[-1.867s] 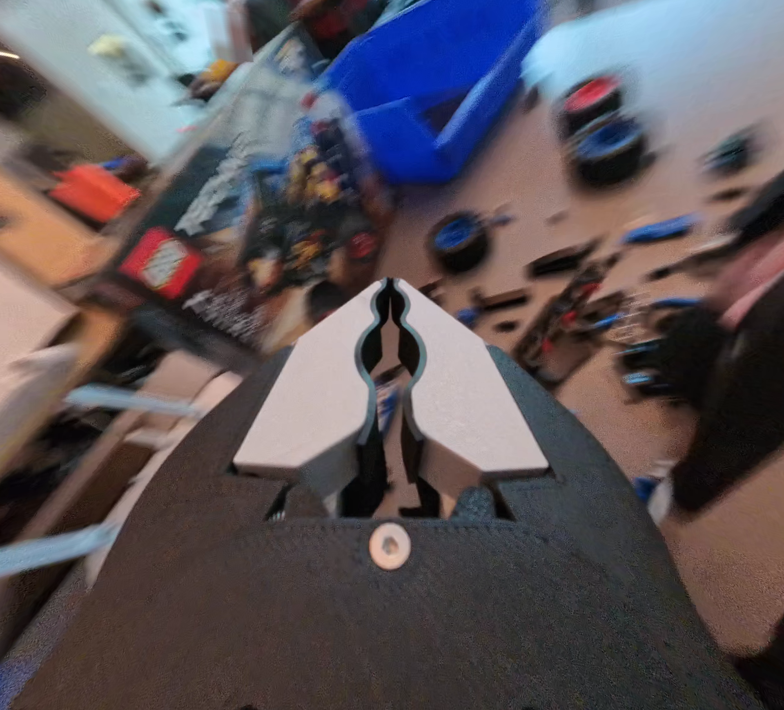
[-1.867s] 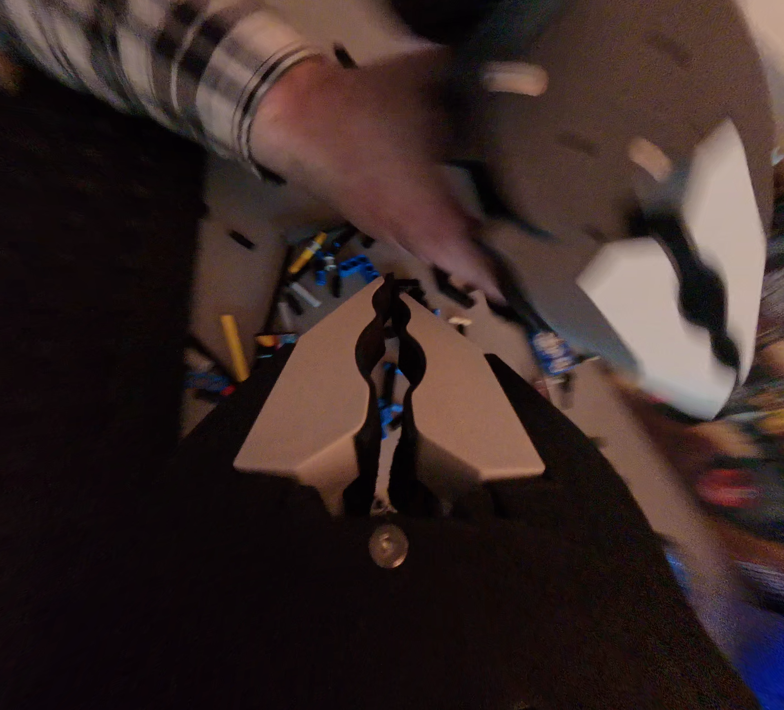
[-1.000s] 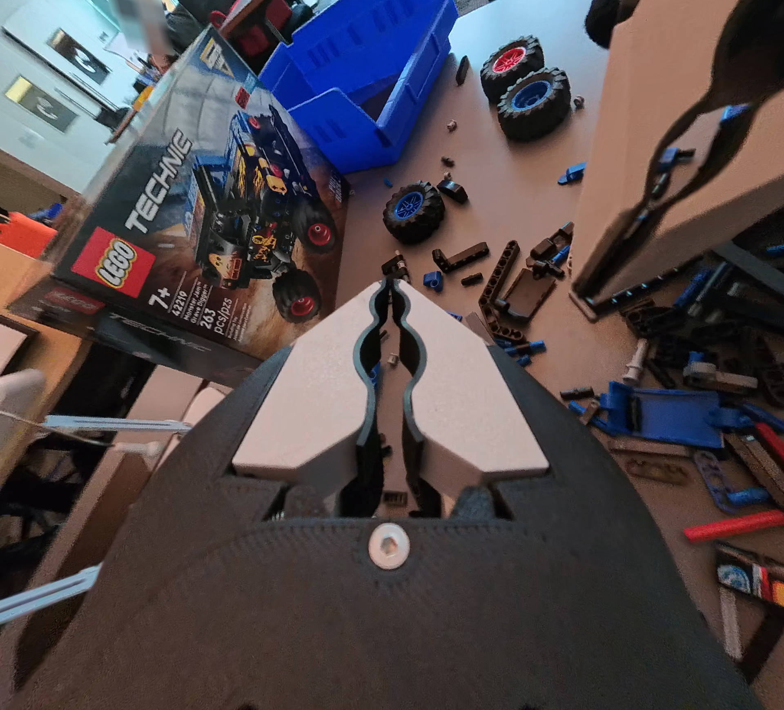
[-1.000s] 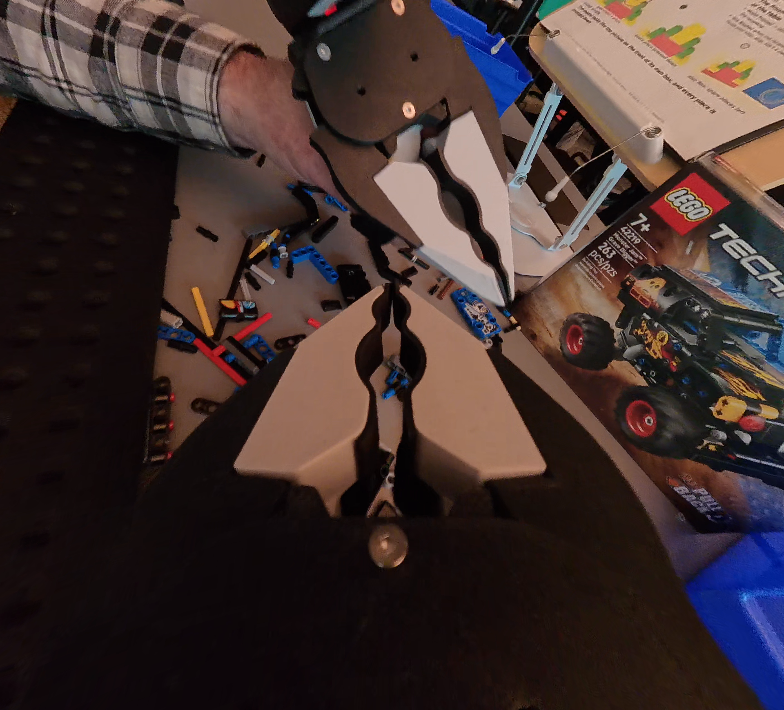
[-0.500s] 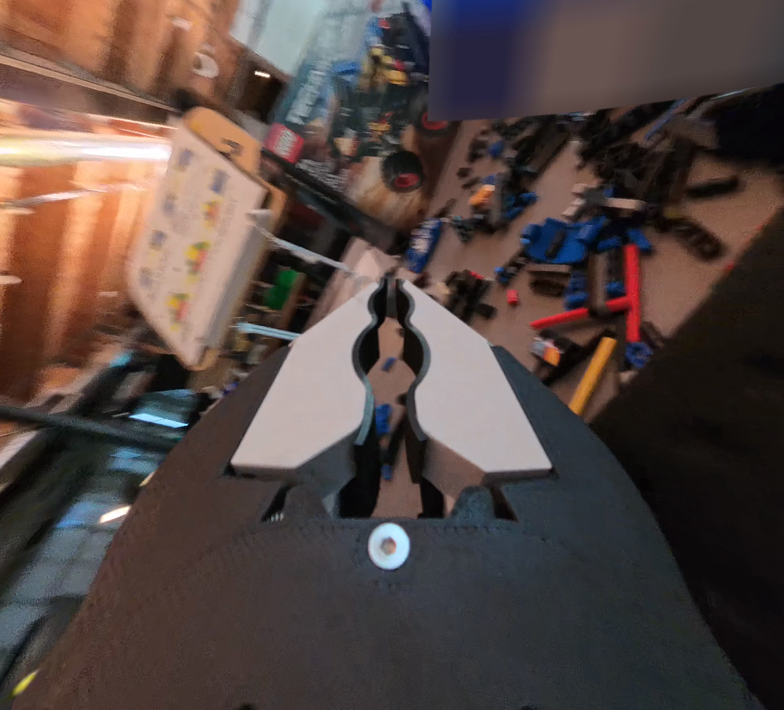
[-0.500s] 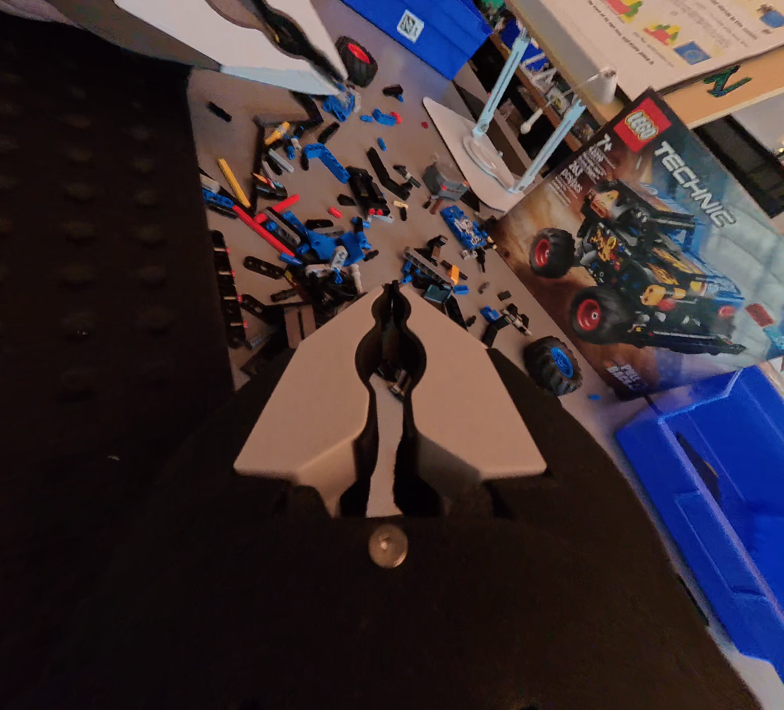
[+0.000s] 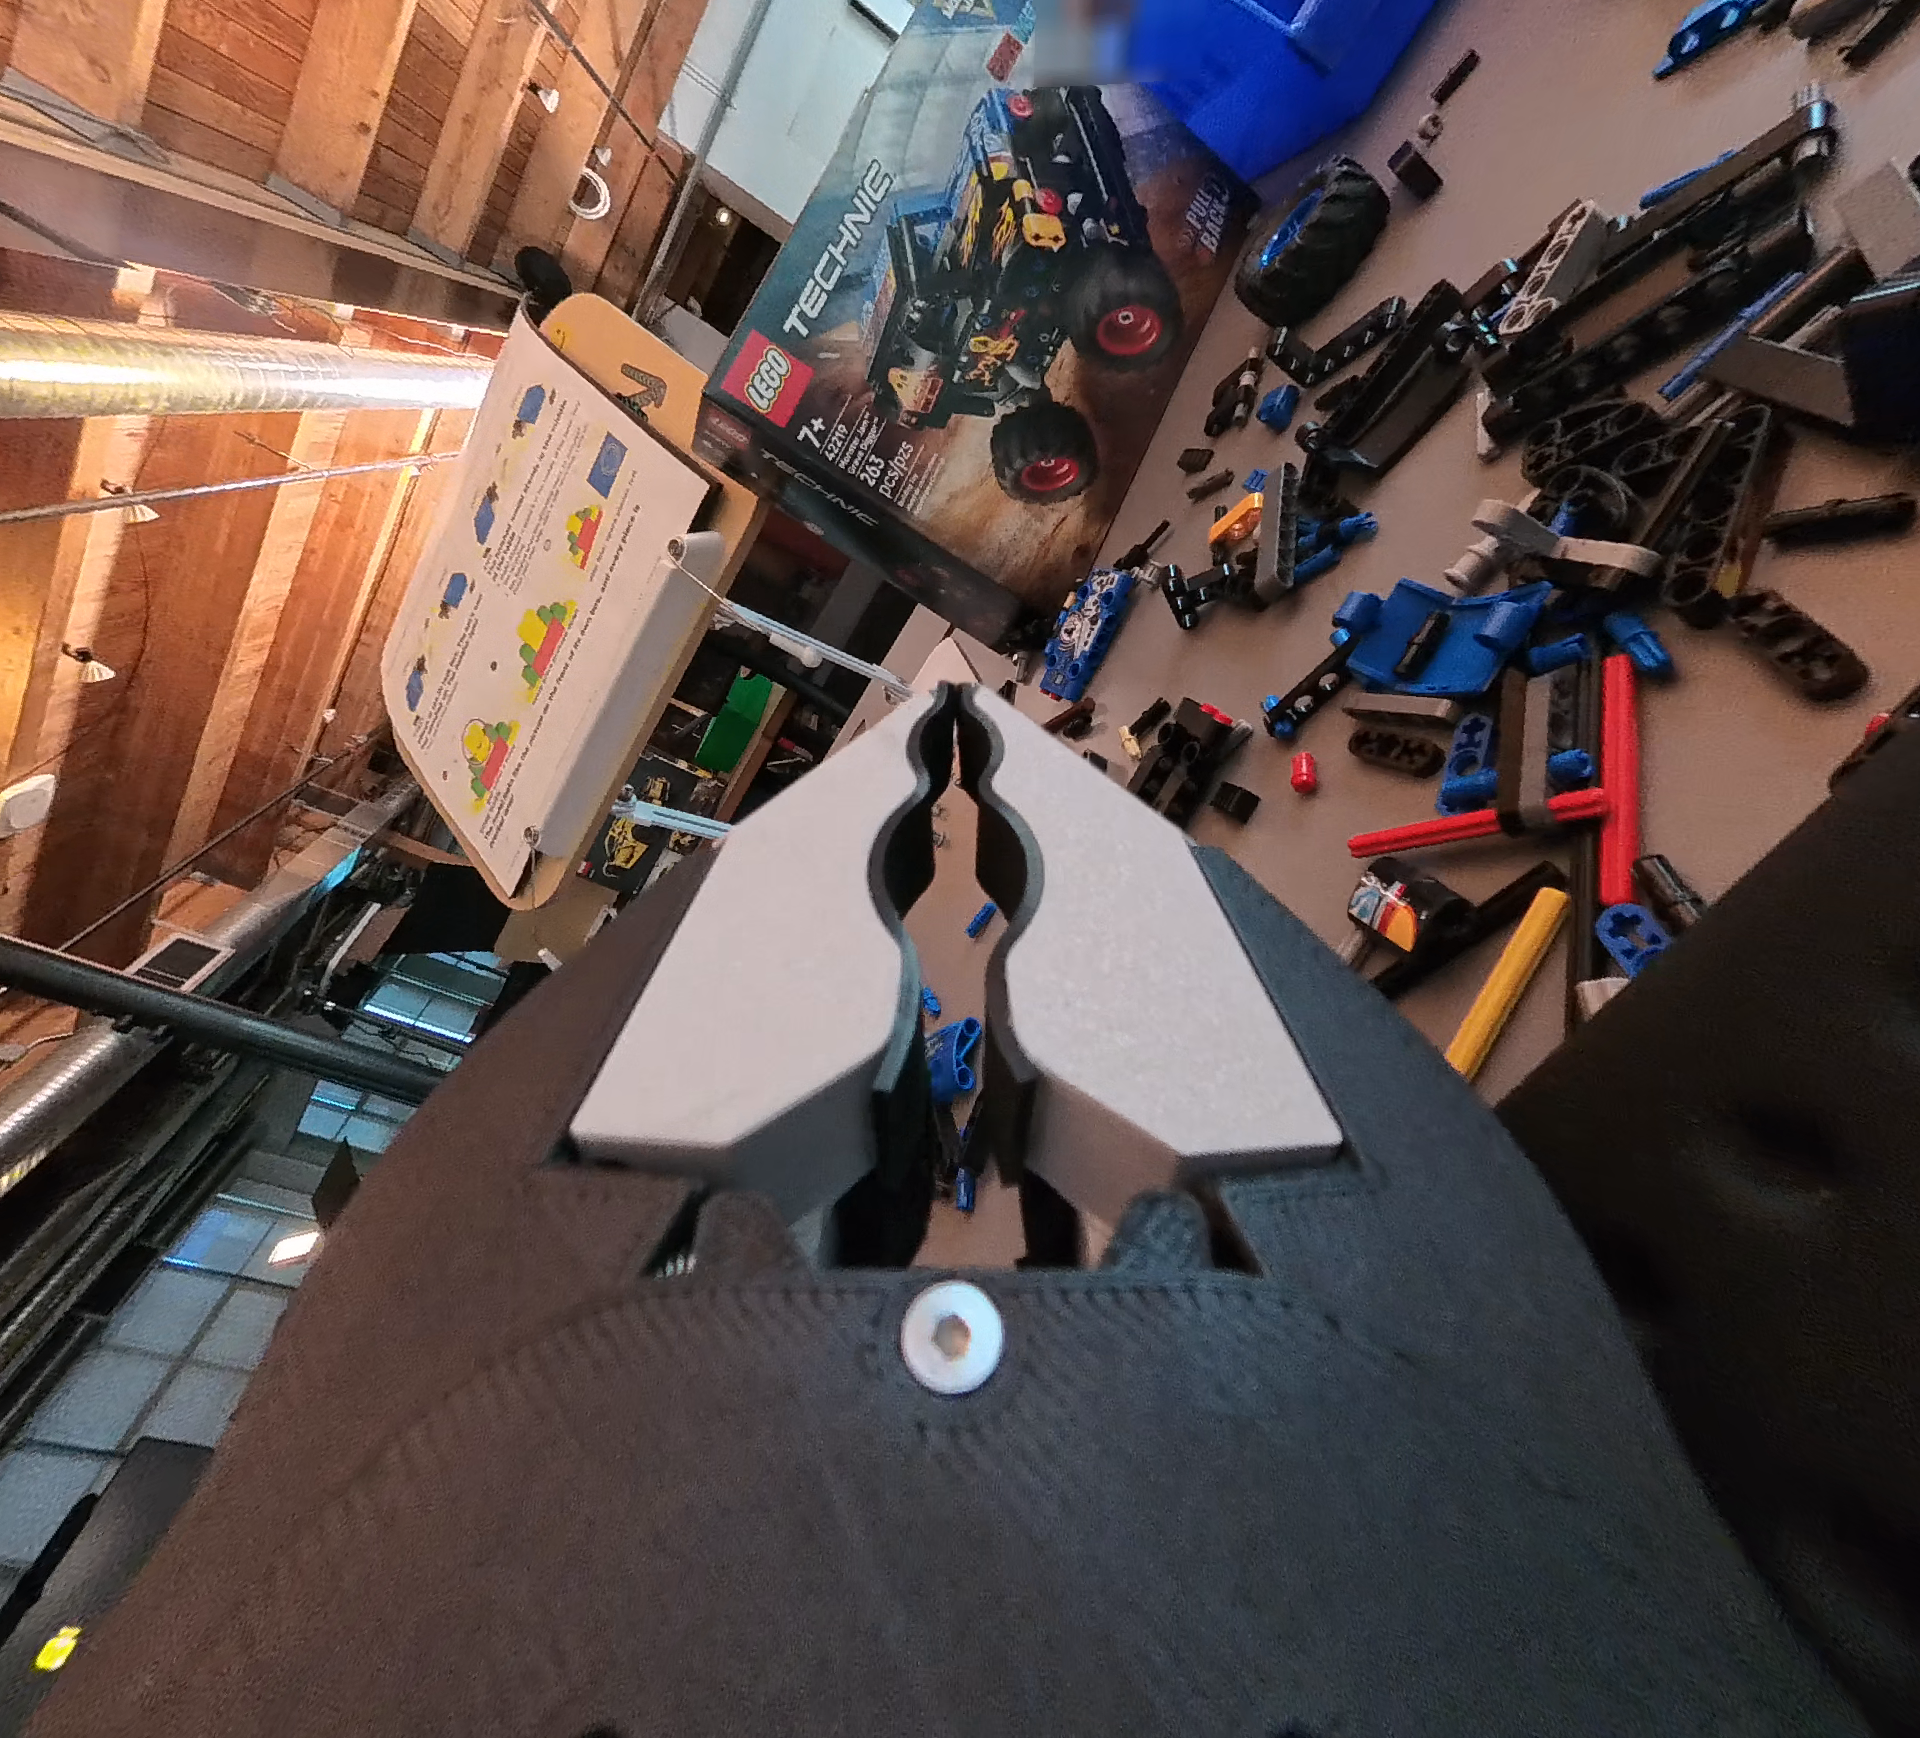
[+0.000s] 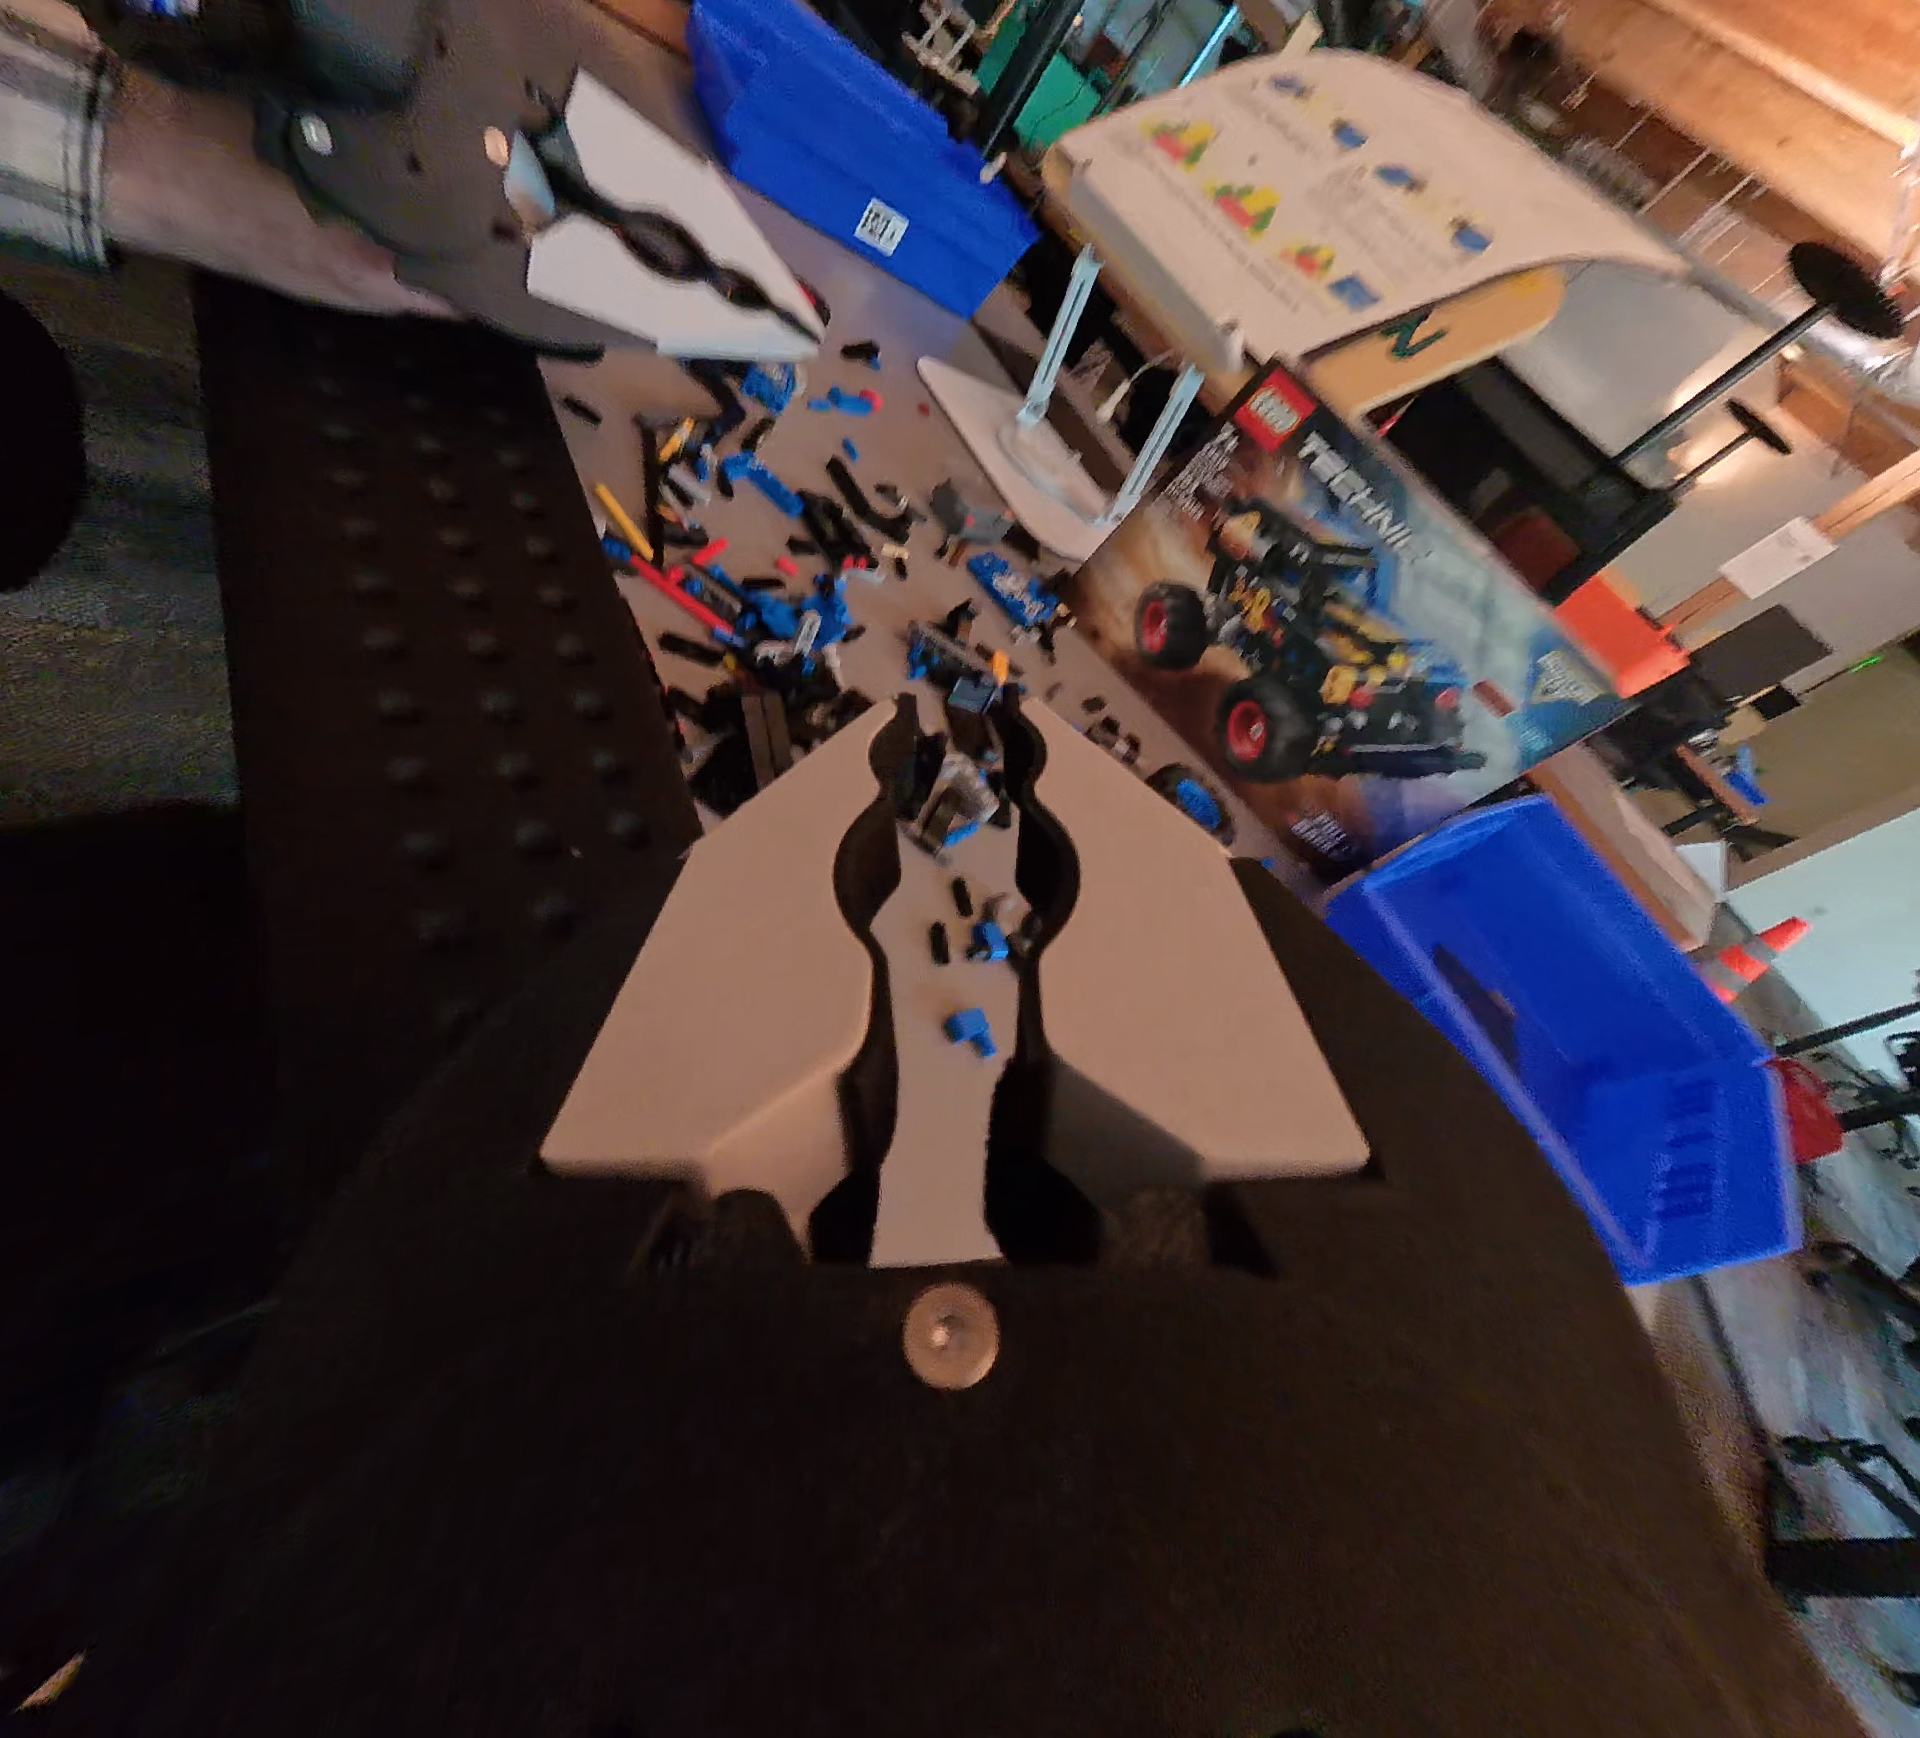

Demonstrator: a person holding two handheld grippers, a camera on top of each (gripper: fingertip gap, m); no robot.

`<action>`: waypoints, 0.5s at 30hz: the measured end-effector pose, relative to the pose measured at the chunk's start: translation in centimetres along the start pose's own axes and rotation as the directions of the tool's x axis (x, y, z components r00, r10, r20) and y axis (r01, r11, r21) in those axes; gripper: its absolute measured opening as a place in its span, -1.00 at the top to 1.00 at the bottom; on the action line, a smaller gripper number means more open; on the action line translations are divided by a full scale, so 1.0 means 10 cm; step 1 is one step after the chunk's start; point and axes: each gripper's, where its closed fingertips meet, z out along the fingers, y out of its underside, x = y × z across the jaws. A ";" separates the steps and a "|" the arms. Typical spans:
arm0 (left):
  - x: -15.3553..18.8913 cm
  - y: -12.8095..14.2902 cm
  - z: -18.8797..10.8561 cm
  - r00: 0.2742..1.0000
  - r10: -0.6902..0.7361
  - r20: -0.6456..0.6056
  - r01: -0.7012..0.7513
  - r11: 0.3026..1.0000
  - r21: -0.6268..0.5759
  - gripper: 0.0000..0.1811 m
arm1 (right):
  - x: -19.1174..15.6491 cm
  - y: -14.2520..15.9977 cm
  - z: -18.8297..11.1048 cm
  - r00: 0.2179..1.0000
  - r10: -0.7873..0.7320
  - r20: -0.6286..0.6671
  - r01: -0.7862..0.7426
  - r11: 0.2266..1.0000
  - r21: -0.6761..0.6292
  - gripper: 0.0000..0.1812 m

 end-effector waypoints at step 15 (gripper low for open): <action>0.06 0.09 0.09 0.993 0.115 0.023 -0.113 0.990 -0.086 1.00 | -0.54 0.27 0.27 0.991 0.065 0.113 -0.064 0.998 -0.011 0.61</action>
